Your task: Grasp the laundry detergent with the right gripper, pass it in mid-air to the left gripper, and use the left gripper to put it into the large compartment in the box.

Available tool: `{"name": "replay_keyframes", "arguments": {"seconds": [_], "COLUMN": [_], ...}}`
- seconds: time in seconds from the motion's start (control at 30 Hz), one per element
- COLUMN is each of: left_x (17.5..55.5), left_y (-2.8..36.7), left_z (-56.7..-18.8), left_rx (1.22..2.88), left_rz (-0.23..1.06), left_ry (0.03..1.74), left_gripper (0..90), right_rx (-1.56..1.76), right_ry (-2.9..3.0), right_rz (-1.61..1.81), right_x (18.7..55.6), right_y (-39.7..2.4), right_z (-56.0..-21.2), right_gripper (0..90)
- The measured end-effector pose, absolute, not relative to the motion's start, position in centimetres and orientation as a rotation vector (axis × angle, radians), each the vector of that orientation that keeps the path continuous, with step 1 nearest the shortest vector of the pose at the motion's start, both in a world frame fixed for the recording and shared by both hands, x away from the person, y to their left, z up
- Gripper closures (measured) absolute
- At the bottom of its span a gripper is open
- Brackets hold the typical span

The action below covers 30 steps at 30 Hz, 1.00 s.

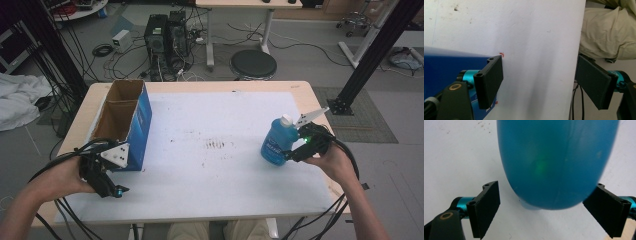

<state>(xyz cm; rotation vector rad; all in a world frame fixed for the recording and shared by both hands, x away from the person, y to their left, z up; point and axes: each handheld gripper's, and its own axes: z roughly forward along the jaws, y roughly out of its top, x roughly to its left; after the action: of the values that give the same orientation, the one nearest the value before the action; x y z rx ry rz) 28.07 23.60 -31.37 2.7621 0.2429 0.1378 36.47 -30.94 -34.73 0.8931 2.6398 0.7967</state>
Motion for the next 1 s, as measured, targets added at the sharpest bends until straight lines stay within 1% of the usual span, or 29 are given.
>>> {"name": "replay_keyframes", "arguments": {"seconds": [0.4, 0.9, 0.97, 1.0], "left_x": [28.0, 27.8, 27.8, 27.8], "left_y": [23.8, 24.0, 24.0, 24.0], "left_z": [-31.7, -31.9, -32.0, -32.0], "left_rx": [2.760, 2.760, 2.756, 2.756], "left_rz": [0.131, 0.129, 0.127, 0.127], "left_ry": [0.251, 0.257, 0.262, 0.262], "left_gripper": [22.9, 22.9, 22.9, 22.9], "right_rx": [0.927, 0.939, 0.935, 0.939], "right_ry": [2.597, 2.558, 2.546, 2.545], "right_rz": [0.869, 0.929, 0.942, 0.948], "right_x": [36.5, 36.7, 36.7, 36.7], "right_y": [-30.4, -29.8, -29.8, -29.8], "right_z": [-36.3, -37.0, -37.0, -37.0], "right_gripper": [13.5, 13.9, 14.4, 16.0]}}
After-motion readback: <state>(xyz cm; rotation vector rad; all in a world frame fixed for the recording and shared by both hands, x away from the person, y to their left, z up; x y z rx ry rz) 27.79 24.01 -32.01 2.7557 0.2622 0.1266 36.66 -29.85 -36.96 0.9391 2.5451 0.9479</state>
